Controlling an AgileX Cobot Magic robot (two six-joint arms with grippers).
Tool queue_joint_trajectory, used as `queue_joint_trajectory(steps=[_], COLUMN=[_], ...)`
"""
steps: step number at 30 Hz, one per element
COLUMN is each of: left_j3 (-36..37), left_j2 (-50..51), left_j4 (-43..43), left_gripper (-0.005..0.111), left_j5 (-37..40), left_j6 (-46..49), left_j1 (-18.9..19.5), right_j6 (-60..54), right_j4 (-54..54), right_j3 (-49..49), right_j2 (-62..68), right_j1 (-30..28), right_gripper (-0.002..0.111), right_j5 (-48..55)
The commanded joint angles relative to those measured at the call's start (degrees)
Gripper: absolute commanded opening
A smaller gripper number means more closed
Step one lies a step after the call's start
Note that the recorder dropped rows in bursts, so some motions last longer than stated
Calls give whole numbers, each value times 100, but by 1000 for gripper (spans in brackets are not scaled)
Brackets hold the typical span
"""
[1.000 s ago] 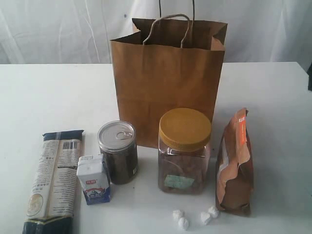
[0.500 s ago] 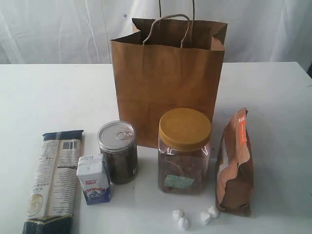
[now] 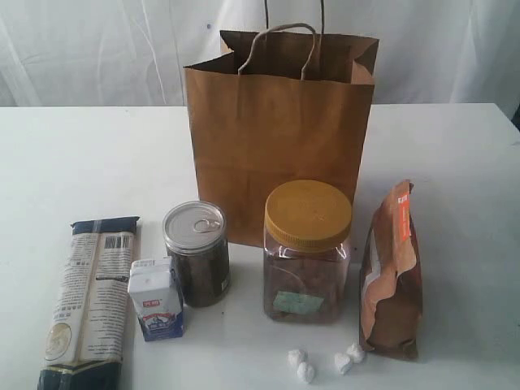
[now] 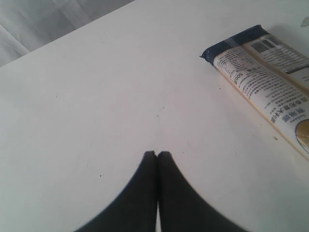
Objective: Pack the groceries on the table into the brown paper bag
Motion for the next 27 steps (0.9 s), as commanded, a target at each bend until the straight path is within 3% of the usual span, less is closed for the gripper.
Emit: queue_joint_trajectory(steps=[1,7,14,17,21,25,27], left_j3=[28,28,28,28,28,28,28], left_j2=[-30,-30,-30,-30,-30,-30,-30], left_j4=[-20,-20,-20,-20,-20,-20,-20], left_gripper=[0,0,0,0,0,0,0], left_j5=[-28,-16,-16,14,26,26,26], left_j6=[-9,-9,-9,-9,-9,-9,-9], left_j1=[11,11,11,11,11,11,11], right_j6=[30,30,-197,-452,-441,-429,-362], right_j4=[-42,-52,-141,-148,-225,352,363], right_j3=[37,37,206,521,1299,1299,1299], right_j2=[-643,-942,-942,-942,-942,-942,-942], right_j1=[-239,-800,-817,-858,-858,-885,-1007], right_gripper=[0,0,0,0,0,0,0], right_j5=[54,38,888,116,-2771,-2562,-1802])
